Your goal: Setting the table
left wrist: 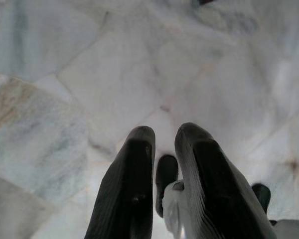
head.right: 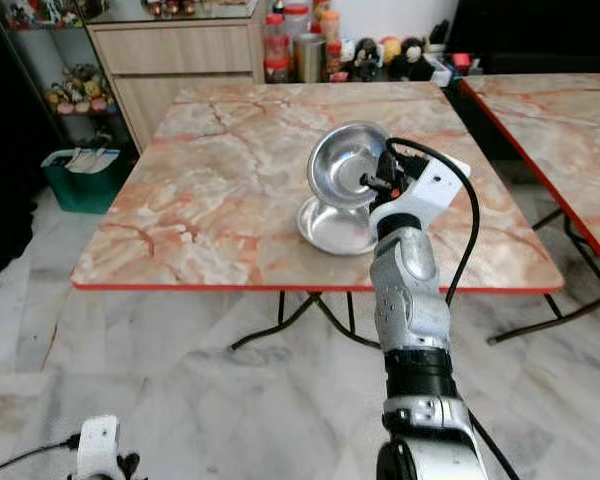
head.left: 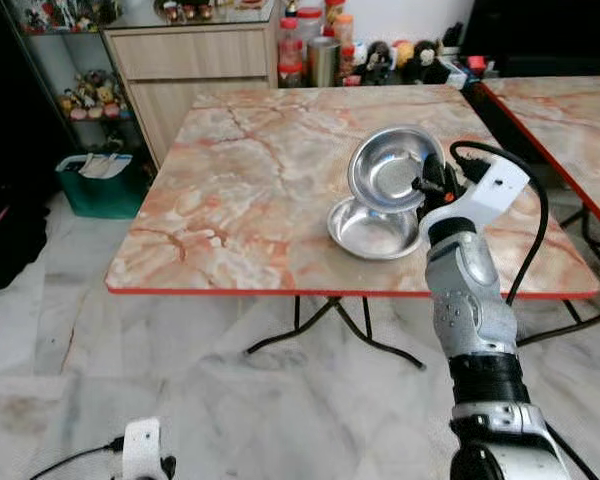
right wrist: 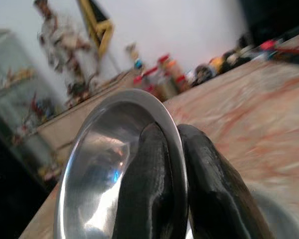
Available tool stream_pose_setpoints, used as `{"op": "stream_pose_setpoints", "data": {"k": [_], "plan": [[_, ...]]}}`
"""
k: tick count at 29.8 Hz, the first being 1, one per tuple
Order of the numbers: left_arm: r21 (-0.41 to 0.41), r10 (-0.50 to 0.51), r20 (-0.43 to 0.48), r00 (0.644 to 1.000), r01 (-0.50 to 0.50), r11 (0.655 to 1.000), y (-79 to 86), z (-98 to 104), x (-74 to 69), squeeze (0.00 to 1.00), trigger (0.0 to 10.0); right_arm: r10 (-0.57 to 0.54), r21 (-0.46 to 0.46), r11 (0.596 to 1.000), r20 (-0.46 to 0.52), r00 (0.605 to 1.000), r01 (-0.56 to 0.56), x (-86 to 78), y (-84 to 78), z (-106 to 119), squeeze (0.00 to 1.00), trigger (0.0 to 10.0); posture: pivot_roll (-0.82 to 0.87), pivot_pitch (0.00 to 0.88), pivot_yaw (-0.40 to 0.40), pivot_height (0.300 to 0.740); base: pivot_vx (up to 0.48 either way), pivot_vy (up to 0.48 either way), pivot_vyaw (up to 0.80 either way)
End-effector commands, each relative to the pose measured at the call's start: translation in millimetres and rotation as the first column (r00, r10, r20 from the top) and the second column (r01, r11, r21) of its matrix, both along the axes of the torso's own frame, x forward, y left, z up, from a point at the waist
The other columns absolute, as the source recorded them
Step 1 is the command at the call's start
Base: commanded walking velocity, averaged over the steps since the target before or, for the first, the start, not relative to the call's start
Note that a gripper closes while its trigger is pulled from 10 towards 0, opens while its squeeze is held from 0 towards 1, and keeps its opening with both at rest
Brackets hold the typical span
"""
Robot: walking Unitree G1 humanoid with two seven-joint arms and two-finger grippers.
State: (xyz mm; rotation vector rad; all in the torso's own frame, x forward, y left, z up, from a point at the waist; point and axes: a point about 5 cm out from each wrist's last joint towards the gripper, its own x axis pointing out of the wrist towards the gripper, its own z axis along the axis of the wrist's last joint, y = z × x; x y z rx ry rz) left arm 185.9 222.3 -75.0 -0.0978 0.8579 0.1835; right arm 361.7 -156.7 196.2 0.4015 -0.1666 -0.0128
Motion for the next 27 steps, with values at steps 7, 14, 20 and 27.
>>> {"op": "stream_pose_setpoints", "data": {"k": [7, 14, 20, 27], "plan": [[0.002, -0.004, -0.022, 1.0, 0.004, 1.0, 1.6, -2.8, -6.1, 0.0, 10.0, 0.042, -0.004, 0.999, -0.003, 0.999, -0.042, -0.1, 8.7, 1.2, 0.0, 10.0, 0.05, 0.0, 0.023, 0.728, 0.355, 0.0, 0.0], [0.002, -0.003, -0.022, 1.0, 0.003, 1.0, 1.5, -2.7, -5.9, 0.0, 10.0, 0.048, -0.006, 0.999, -0.006, 0.999, -0.048, -3.3, 8.6, 1.0, 0.0, 10.0, 0.05, 0.0, 0.022, 0.728, 0.356, 0.0, 0.0], [0.0, -0.004, -0.022, 1.0, 0.004, 1.0, 1.1, -2.7, -5.6, 0.0, 10.0, 0.052, -0.019, 0.998, -0.036, 0.998, -0.053, -8.1, 5.9, -6.2, 0.0, 10.0, 0.05, 0.0, 0.021, 0.728, 0.356, 0.0, 0.0], [0.002, 0.001, -0.021, 1.0, -0.001, 1.0, 1.3, -2.6, -5.6, 0.0, 10.0, 0.108, -0.041, 0.993, -0.08, 0.991, -0.111, -18.9, 12.8, -14.3, 0.0, 10.0, 0.05, 0.0, 0.019, 0.728, 0.18, 0.0, 0.0]]}}
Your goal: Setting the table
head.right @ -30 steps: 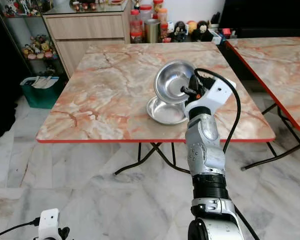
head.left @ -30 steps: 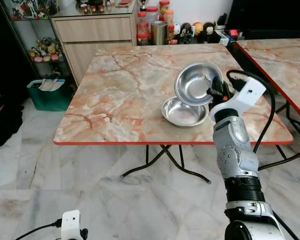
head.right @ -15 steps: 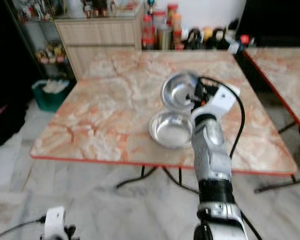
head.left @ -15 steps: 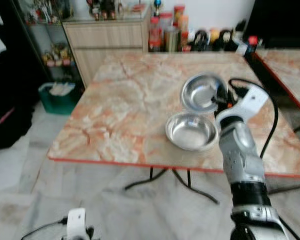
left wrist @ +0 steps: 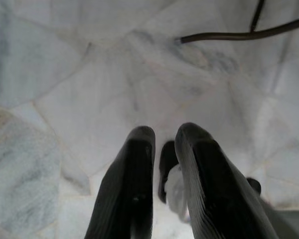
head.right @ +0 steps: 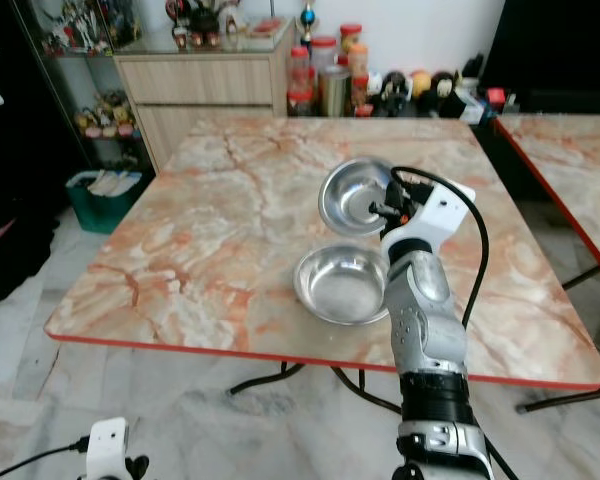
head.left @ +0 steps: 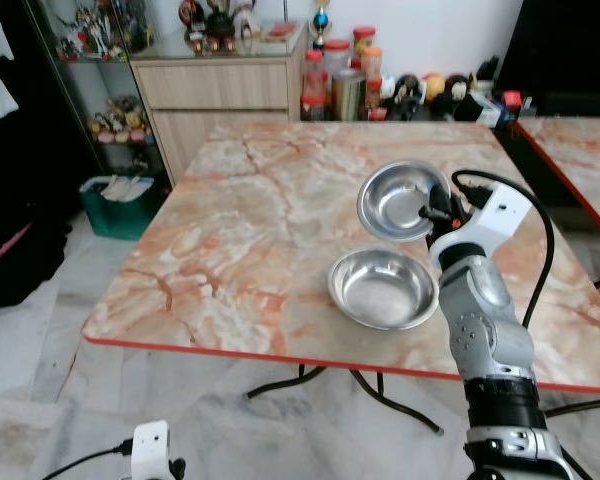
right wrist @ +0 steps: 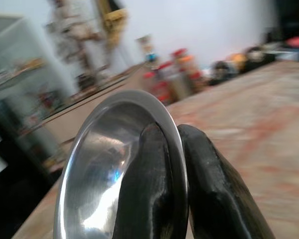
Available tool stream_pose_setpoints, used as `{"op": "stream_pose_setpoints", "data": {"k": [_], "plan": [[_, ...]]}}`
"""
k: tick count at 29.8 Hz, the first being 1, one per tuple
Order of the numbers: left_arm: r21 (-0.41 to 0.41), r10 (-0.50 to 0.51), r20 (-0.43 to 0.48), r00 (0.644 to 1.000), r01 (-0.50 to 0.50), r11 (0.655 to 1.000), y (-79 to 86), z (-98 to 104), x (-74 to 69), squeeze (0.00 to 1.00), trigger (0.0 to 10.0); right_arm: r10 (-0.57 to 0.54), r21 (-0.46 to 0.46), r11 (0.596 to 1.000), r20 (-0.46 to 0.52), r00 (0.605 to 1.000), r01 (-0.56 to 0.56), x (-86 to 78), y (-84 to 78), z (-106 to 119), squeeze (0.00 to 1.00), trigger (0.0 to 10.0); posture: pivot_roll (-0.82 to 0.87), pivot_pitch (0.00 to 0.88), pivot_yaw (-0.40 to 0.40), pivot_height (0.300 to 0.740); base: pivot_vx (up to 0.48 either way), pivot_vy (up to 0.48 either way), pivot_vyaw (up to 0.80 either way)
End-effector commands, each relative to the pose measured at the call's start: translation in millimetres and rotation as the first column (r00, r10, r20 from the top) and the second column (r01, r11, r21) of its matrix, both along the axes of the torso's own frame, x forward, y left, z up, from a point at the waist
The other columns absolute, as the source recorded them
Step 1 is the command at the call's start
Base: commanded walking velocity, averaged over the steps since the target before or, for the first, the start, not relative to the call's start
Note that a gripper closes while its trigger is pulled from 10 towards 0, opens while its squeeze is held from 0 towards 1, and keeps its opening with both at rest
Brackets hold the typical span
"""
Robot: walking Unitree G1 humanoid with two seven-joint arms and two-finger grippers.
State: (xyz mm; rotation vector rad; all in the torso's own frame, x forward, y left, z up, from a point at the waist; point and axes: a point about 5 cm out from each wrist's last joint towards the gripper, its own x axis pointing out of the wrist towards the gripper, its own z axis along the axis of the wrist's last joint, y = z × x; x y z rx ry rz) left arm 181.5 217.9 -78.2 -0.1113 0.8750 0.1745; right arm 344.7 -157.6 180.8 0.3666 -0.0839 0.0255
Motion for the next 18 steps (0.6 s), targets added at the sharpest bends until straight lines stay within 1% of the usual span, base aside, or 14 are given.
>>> {"op": "stream_pose_setpoints", "data": {"k": [1, 3, 5, 6, 8, 11, 13, 16, 18], "plan": [[0.018, 0.004, -0.006, 1.0, -0.004, 1.0, 5.7, 0.6, -1.1, 0.0, 10.0, 0.067, -0.01, 0.998, -0.013, 0.998, -0.067, -3.8, 14.3, -0.6, 0.0, 10.0, 0.05, 0.0, 0.019, 0.728, 0.0, 0.0, 0.0], [0.018, 0.003, -0.006, 1.0, -0.003, 1.0, 5.7, 0.6, -1.1, 0.0, 10.0, 0.069, -0.014, 0.997, -0.025, 0.997, -0.069, -5.9, 13.5, -3.5, 0.0, 10.0, 0.05, 0.0, 0.018, 0.728, 0.0, 0.0, 0.0], [0.015, 0.001, -0.007, 1.0, -0.001, 1.0, 5.5, 0.5, -1.2, 0.0, 10.0, 0.052, -0.027, 0.998, -0.09, 0.995, -0.054, -11.4, 6.7, -18.2, 0.0, 10.0, 0.05, 0.0, 0.019, 0.728, 0.0, 0.0, 0.0], [0.015, 0.001, -0.007, 1.0, -0.001, 1.0, 5.5, 0.5, -1.2, 0.0, 10.0, 0.052, -0.027, 0.998, -0.09, 0.995, -0.054, -11.4, 6.7, -18.2, 0.0, 10.0, 0.05, 0.0, 0.019, 0.728, 0.0, 0.0, 0.0], [0.014, -0.001, -0.008, 1.0, 0.001, 1.0, 5.3, 0.4, -1.2, 0.0, 10.0, -0.008, -0.017, 1.0, -0.153, 0.988, 0.005, -12.3, -2.5, -29.7, 0.0, 10.0, 0.05, 0.0, 0.019, 0.728, 0.0, 0.0, 0.0], [0.014, -0.001, -0.008, 1.0, 0.001, 1.0, 5.4, 0.4, -1.2, 0.0, 10.0, -0.009, -0.017, 1.0, -0.159, 0.987, 0.006, -13.6, -2.7, -29.6, 0.0, 10.0, 0.05, 0.0, 0.019, 0.728, 0.0, 0.0, 0.0], [0.014, -0.001, -0.007, 1.0, 0.001, 1.0, 5.4, 0.7, -0.7, 0.0, 10.0, -0.088, -0.015, 0.996, -0.204, 0.975, 0.086, -11.1, -14.7, -37.0, 0.0, 10.0, 0.05, 0.0, 0.02, 0.728, 0.0, 0.0, 0.0], [0.014, -0.001, -0.007, 1.0, 0.002, 1.0, 5.4, 0.7, -0.6, 0.0, 10.0, -0.106, -0.025, 0.994, -0.25, 0.963, 0.103, -10.5, -17.6, -45.2, 0.0, 10.0, 0.05, 0.0, 0.018, 0.728, 0.0, 0.0, 0.0], [0.013, -0.002, -0.006, 1.0, 0.002, 1.0, 5.3, 0.7, -0.6, 0.0, 10.0, -0.12, -0.012, 0.993, -0.272, 0.955, 0.121, -10.5, -19.9, -50.4, 0.0, 10.0, 0.05, 0.0, 0.018, 0.728, 0.0, 0.0, 0.0]]}}
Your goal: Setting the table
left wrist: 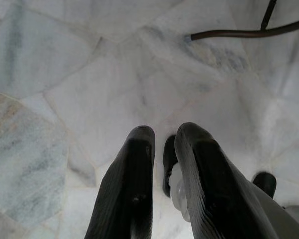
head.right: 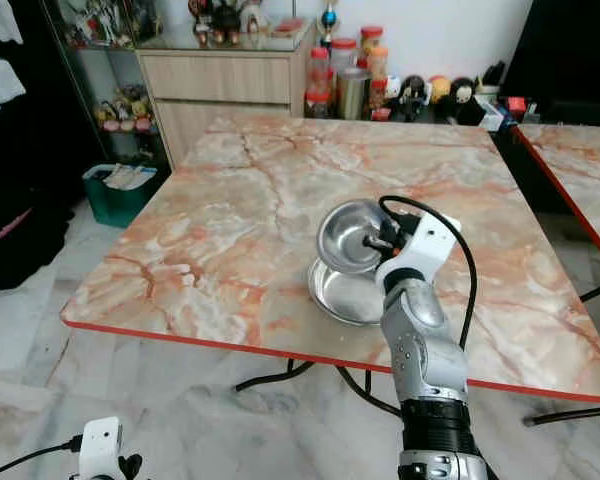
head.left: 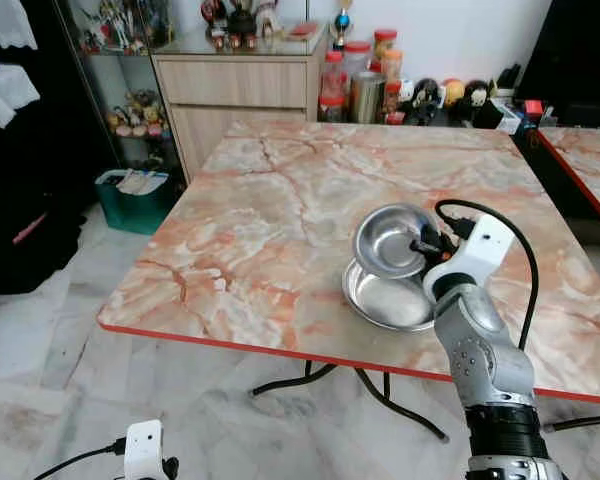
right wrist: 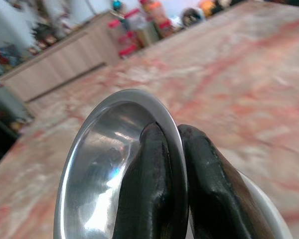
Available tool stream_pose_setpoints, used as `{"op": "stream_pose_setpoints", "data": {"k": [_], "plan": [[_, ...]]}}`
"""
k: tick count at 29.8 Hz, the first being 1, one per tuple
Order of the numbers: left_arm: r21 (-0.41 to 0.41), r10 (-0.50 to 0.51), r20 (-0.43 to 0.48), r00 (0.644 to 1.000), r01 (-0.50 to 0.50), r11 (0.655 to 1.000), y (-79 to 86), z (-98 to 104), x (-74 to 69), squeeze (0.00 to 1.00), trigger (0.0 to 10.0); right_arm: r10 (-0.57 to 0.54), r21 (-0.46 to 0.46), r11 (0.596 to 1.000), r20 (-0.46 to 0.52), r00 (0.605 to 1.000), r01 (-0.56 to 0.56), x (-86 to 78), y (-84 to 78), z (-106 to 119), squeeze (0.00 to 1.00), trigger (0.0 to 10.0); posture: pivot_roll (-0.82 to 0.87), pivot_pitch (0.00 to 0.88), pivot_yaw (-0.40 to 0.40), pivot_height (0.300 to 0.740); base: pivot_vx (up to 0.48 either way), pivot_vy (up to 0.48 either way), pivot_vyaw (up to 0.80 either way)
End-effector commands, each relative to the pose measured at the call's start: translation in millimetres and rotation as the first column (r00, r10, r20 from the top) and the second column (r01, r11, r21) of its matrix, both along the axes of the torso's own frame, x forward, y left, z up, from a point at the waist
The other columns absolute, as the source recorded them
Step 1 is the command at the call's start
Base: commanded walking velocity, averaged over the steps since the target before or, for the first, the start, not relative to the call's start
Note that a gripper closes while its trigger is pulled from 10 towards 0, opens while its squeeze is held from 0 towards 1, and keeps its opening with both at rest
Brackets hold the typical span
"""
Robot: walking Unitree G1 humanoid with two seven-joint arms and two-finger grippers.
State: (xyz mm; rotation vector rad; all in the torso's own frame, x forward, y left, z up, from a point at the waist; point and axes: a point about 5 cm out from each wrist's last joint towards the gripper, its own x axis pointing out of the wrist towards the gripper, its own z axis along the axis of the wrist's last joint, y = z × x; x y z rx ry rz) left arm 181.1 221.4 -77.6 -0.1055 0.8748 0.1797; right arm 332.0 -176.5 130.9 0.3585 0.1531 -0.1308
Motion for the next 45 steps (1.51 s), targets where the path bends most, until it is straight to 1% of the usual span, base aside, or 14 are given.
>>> {"op": "stream_pose_setpoints", "data": {"k": [1, 7, 12, 16, 20, 36, 37, 38, 39, 40, 41, 43, 44, 45], "plan": [[0.006, -0.004, -0.006, 1.0, 0.004, 1.0, 1.9, 0.2, -0.2, 0.0, 10.0, -0.024, 0.017, 1.0, -0.024, 0.999, 0.024, 2.2, -2.4, -2.6, 0.0, 10.0, 0.05, 0.0, 0.018, 0.728, 0.0, 0.0, 0.0], [0.006, -0.006, -0.006, 1.0, 0.006, 1.0, 2.0, 0.1, -0.4, 0.0, 10.0, -0.072, 0.04, 0.996, -0.066, 0.995, 0.074, 3.8, -9.7, -13.6, 0.0, 10.0, 0.05, 0.0, 0.021, 0.728, 0.0, 0.0, 0.0], [0.009, -0.013, -0.007, 1.0, 0.013, 1.0, 2.1, 0.1, -0.5, 0.0, 10.0, -0.06, 0.079, 0.995, -0.102, 0.993, 0.068, 5.4, -8.4, -26.6, 0.0, 10.0, 0.05, 0.0, 0.02, 0.728, 0.0, 0.0, 0.0], [0.012, -0.016, -0.007, 1.0, 0.016, 1.0, 2.1, 0.2, -0.4, 0.0, 10.0, -0.007, 0.081, 0.997, -0.079, 0.997, 0.013, 9.3, -1.8, -26.5, 0.0, 10.0, 0.05, 0.0, 0.02, 0.728, 0.0, 0.0, 0.0], [0.012, -0.017, -0.008, 1.0, 0.017, 1.0, 2.1, 0.2, -0.4, 0.0, 10.0, 0.01, 0.082, 0.997, -0.077, 0.997, -0.003, 11.7, 1.8, -27.6, 0.0, 10.0, 0.05, 0.0, 0.02, 0.728, 0.0, 0.0, 0.0], [0.009, -0.02, -0.013, 1.0, 0.02, 1.0, 2.1, -0.2, -1.0, 0.0, 10.0, 0.002, 0.087, 0.996, -0.101, 0.995, 0.006, 11.9, 0.2, -36.9, 0.0, 10.0, 0.06, 0.0, 0.021, 0.728, 0.0, 0.0, 0.0], [0.008, -0.021, -0.013, 1.0, 0.021, 1.0, 2.2, -0.2, -1.0, 0.0, 10.0, 0.004, 0.088, 0.996, -0.1, 0.995, 0.004, 12.0, 0.7, -36.7, 0.1, 10.0, 0.06, 0.0, 0.022, 0.728, 0.0, 0.0, 0.0], [0.008, -0.021, -0.014, 1.0, 0.021, 1.0, 2.1, -0.2, -1.0, 0.0, 10.0, 0.005, 0.087, 0.996, -0.1, 0.995, 0.004, 12.1, 0.8, -36.7, 0.51, 10.0, 0.06, 0.0, 0.022, 0.728, 0.0, 0.0, 0.0], [0.008, -0.021, -0.013, 1.0, 0.021, 1.0, 2.1, -0.2, -1.0, 0.0, 10.0, 0.004, 0.087, 0.996, -0.101, 0.995, 0.004, 12.1, 0.7, -36.8, 0.69, 10.0, 0.06, 0.0, 0.022, 0.728, 0.0, 0.0, 0.0], [0.008, -0.021, -0.013, 1.0, 0.021, 1.0, 2.1, -0.2, -1.0, 0.0, 10.0, 0.004, 0.087, 0.996, -0.101, 0.995, 0.005, 12.2, 0.7, -36.9, 0.69, 10.0, 0.06, 0.0, 0.022, 0.728, 0.0, 0.0, 0.0], [0.008, -0.021, -0.013, 1.0, 0.021, 1.0, 2.1, -0.2, -0.9, 0.0, 10.0, 0.005, 0.087, 0.996, -0.101, 0.995, 0.004, 12.3, 0.8, -36.9, 0.73, 10.0, 0.06, 0.0, 0.022, 0.728, 0.0, 0.0, 0.0], [0.008, -0.021, -0.013, 1.0, 0.021, 1.0, 2.1, -0.2, -0.9, 0.0, 10.0, 0.006, 0.087, 0.996, -0.101, 0.995, 0.003, 12.4, 1.1, -36.7, 0.73, 10.0, 0.06, 0.0, 0.022, 0.728, 0.0, 0.0, 0.0], [0.008, -0.02, -0.014, 1.0, 0.02, 1.0, 2.0, -0.3, -1.0, 0.0, 10.0, 0.008, 0.086, 0.996, -0.1, 0.995, 0.0, 12.4, 1.5, -36.4, 0.65, 10.0, 0.06, 0.0, 0.021, 0.728, 0.0, 0.0, 0.0], [0.008, -0.02, -0.014, 1.0, 0.02, 1.0, 2.1, -0.3, -1.1, 0.0, 10.0, 0.009, 0.085, 0.996, -0.099, 0.995, 0.0, 12.4, 1.6, -36.2, 0.65, 10.0, 0.06, 0.0, 0.021, 0.728, 0.0, 0.0, 0.0]]}}
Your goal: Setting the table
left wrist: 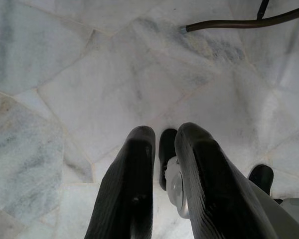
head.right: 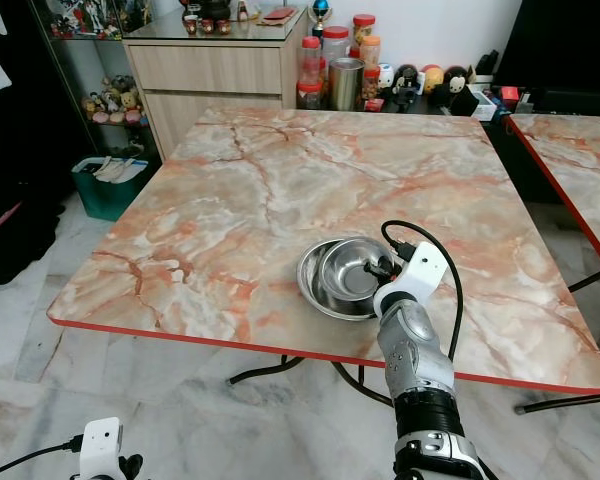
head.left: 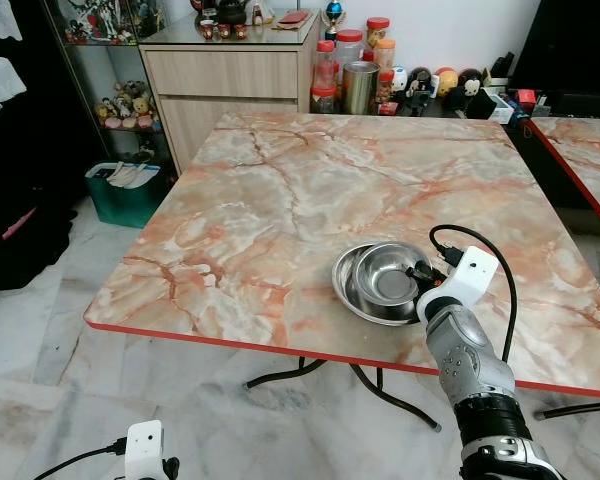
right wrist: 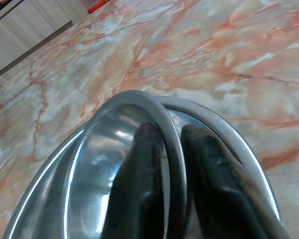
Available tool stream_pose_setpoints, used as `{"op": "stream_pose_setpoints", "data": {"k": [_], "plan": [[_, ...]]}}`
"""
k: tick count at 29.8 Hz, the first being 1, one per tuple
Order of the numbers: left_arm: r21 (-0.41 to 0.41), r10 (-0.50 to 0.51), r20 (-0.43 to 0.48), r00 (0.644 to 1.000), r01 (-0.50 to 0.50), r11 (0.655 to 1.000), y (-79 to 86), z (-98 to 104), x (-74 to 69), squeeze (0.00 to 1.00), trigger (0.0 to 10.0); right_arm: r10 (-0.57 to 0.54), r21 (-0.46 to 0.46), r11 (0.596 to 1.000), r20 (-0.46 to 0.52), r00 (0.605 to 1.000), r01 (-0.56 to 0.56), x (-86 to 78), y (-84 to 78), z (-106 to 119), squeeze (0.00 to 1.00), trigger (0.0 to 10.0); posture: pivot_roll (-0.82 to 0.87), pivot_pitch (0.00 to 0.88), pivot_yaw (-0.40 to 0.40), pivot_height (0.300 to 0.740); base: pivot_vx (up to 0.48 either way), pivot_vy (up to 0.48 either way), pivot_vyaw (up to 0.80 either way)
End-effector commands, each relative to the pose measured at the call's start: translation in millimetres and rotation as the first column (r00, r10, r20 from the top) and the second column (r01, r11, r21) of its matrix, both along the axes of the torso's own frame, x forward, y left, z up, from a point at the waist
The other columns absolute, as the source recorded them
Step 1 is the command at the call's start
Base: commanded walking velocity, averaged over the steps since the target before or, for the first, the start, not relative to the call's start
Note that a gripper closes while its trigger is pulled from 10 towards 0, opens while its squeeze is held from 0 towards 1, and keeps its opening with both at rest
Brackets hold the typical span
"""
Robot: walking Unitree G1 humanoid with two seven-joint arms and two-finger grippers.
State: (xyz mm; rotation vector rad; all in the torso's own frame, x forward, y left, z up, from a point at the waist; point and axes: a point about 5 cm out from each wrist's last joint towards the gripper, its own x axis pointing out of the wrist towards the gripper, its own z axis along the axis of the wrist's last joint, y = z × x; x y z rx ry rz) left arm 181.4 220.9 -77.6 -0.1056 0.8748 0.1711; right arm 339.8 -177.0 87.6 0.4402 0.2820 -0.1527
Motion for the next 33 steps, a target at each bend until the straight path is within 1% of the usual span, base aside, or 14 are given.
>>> {"op": "stream_pose_setpoints", "data": {"k": [1, 2, 3, 5, 6, 7, 8, 15, 21, 24, 25, 26, 27, 33], "plan": [[0.011, -0.012, -0.015, 1.0, 0.012, 1.0, 2.5, -0.3, -1.3, 0.0, 10.0, 0.01, -0.003, 1.0, 0.026, 1.0, -0.01, 4.6, 2.3, 7.2, 0.61, 10.0, 0.06, 0.0, 0.021, 0.728, 0.0, 0.0, 0.0], [0.011, -0.012, -0.014, 1.0, 0.012, 1.0, 2.5, -0.3, -1.3, 0.0, 10.0, 0.013, 0.001, 1.0, 0.031, 0.999, -0.013, 4.8, 2.8, 8.1, 0.62, 10.0, 0.06, 0.0, 0.021, 0.728, 0.0, 0.0, 0.0], [0.011, -0.012, -0.014, 1.0, 0.012, 1.0, 2.5, -0.3, -1.3, 0.0, 10.0, 0.016, 0.004, 1.0, 0.035, 0.999, -0.016, 5.0, 3.2, 8.8, 1.0, 10.0, 0.06, 0.0, 0.021, 0.728, 0.0, 0.0, 0.0], [0.01, -0.012, -0.014, 1.0, 0.012, 1.0, 2.5, -0.3, -1.2, 0.0, 10.0, 0.017, 0.002, 1.0, 0.039, 0.999, -0.017, 5.3, 3.6, 10.3, 1.0, 10.0, 0.06, 0.0, 0.021, 0.728, 0.0, 0.0, 0.0], [0.01, -0.012, -0.013, 1.0, 0.012, 1.0, 2.5, -0.2, -1.1, 0.0, 10.0, 0.016, 0.0, 1.0, 0.041, 0.999, -0.016, 5.5, 3.7, 11.0, 0.94, 10.0, 0.06, 0.0, 0.021, 0.728, 0.0, 0.0, 0.0], [0.009, -0.01, -0.012, 1.0, 0.01, 1.0, 2.5, -0.2, -1.0, 0.0, 10.0, 0.016, -0.001, 1.0, 0.043, 0.999, -0.016, 5.8, 3.6, 11.9, 0.11, 10.0, 0.06, 0.0, 0.021, 0.728, 0.0, 0.0, 0.0], [0.008, -0.01, -0.012, 1.0, 0.01, 1.0, 2.4, -0.1, -0.9, 0.0, 10.0, 0.016, -0.001, 1.0, 0.044, 0.999, -0.016, 5.9, 3.5, 12.4, 0.0, 10.0, 0.06, 0.0, 0.021, 0.728, 0.0, 0.0, 0.0], [0.006, -0.005, -0.006, 1.0, 0.005, 1.0, 2.2, 0.2, -0.3, 0.0, 10.0, 0.025, 0.001, 1.0, 0.078, 0.997, -0.026, 7.1, 5.7, 22.6, 0.0, 10.0, 0.06, 0.0, 0.02, 0.728, 0.0, 0.0, 0.0], [0.005, -0.002, -0.003, 1.0, 0.002, 1.0, 2.0, 0.4, 0.1, 0.0, 10.0, 0.039, -0.067, 0.997, 0.13, 0.991, -0.03, 6.8, 5.8, 34.1, 0.0, 10.0, 0.06, 0.0, 0.02, 0.728, 0.0, 0.0, 0.0], [0.008, -0.001, 0.0, 1.0, 0.001, 1.0, 2.3, 0.7, 0.5, 0.0, 10.0, 0.045, -0.112, 0.994, 0.234, 0.971, -0.019, 7.5, 5.2, 48.7, 0.0, 10.0, 0.05, 0.0, 0.02, 0.728, 0.0, 0.0, 0.0], [0.01, -0.001, 0.002, 1.0, 0.001, 1.0, 2.4, 0.8, 0.6, 0.0, 10.0, 0.063, -0.16, 0.987, 0.271, 0.96, -0.02, 7.3, 5.4, 53.7, 0.0, 10.0, 0.05, 0.0, 0.021, 0.728, 0.0, 0.0, 0.0], [0.014, 0.0, 0.006, 1.0, 0.0, 1.0, 2.5, 1.1, 0.8, 0.0, 10.0, 0.127, -0.266, 0.963, 0.318, 0.94, -0.04, 6.2, 9.3, 59.6, 0.0, 10.0, 0.05, 0.0, 0.022, 0.728, 0.0, 0.0, 0.0], [0.016, 0.0, 0.007, 1.0, 0.0, 1.0, 2.6, 1.1, 0.9, 0.0, 10.0, 0.152, -0.302, 0.952, 0.329, 0.932, -0.049, 5.7, 11.3, 61.0, 0.0, 10.0, 0.05, 0.0, 0.022, 0.728, 0.0, 0.0, 0.0], [0.037, -0.024, 0.003, 1.0, 0.023, 0.999, 2.8, 1.5, 1.4, 0.0, 10.0, 0.224, -0.38, 0.922, 0.377, 0.899, -0.07, 3.2, 23.6, 66.7, 0.0, 10.0, 0.05, 0.0, 0.02, 0.728, 0.0, 0.0, 0.0]]}}
